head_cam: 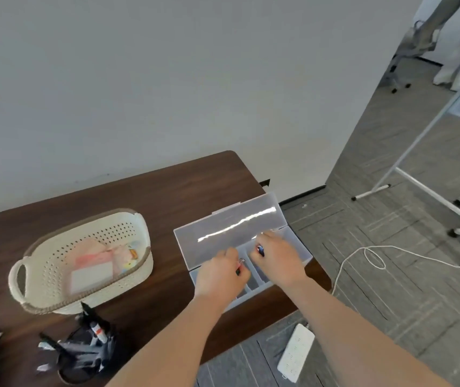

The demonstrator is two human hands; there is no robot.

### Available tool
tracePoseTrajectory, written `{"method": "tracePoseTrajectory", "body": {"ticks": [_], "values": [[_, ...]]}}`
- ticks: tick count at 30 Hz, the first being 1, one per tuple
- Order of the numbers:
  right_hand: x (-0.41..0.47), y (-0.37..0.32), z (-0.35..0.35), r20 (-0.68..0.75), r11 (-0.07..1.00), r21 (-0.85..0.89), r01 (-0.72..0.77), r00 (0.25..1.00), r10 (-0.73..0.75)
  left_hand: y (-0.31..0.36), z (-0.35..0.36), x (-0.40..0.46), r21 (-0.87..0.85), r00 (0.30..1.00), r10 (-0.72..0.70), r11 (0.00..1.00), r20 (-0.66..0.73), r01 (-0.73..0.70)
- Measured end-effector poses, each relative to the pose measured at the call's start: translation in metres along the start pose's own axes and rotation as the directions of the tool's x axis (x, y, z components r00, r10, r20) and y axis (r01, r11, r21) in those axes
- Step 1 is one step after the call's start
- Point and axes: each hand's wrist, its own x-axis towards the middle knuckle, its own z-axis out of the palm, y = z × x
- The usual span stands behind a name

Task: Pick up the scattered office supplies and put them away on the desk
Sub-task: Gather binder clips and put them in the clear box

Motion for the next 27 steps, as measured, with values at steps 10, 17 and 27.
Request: {"method": "tracePoseTrajectory", "body": {"ticks": [10, 17, 27], "values": [[-0.001, 0.021, -0.024, 0.088, 0.975, -0.119, 0.189, 0.98, -0.18, -0.006, 0.006, -0.006, 0.107, 0.991, 0.131, 0.986, 0.0, -0.13], [-0.051, 0.031, -0.054, -0.073, 0.99, -0.121, 0.074, 0.994, -0.083, 0.028, 0.005, -0.017, 0.062, 0.953, 0.301, 0.951, 0.045, -0.303], [-0.27, 0.084, -0.046, -0.306, 0.853, -0.037, -0.521, 0.818, 0.487, 0.125, 0.103, -0.09, -0.009, 0.552, 0.767, 0.587, 0.326, -0.81]]}}
